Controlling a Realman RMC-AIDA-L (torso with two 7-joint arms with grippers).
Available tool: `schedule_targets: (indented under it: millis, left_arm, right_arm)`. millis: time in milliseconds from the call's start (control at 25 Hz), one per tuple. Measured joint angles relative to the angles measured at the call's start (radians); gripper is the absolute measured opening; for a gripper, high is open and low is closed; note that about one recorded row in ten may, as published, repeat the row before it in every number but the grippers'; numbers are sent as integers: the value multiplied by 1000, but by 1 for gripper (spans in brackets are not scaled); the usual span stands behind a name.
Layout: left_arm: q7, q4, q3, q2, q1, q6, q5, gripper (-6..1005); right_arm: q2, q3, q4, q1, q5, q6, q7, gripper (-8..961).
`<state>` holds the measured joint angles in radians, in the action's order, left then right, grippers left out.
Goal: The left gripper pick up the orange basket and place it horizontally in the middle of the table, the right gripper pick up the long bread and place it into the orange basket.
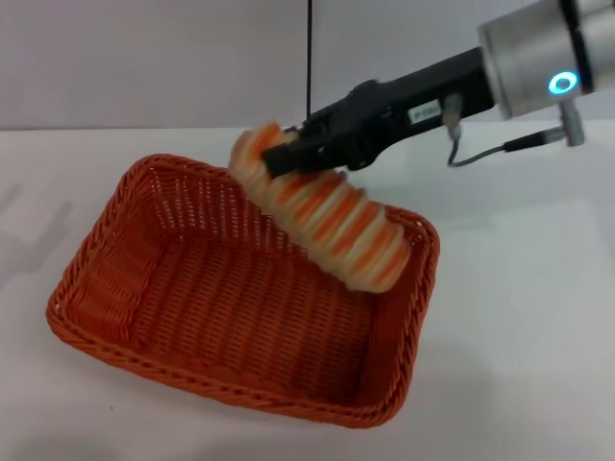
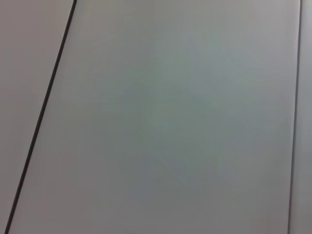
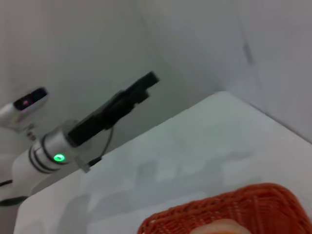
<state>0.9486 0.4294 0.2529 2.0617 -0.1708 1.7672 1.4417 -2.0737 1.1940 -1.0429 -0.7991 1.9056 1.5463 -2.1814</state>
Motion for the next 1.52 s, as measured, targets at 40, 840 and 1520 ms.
schedule_targets:
  millis: [40, 840, 1520]
  left_arm:
    - [0, 0, 0, 0, 3, 3, 0, 802]
    - [-1, 0, 0, 1, 3, 15, 0, 802]
    - [-103, 2, -63, -2, 54, 22, 0, 802]
  right_arm:
    - [0, 8, 23, -4, -22, -8, 36, 263]
    - [0, 0, 115, 15, -140, -62, 170, 708]
    - [-10, -209, -82, 637, -425, -84, 484, 708]
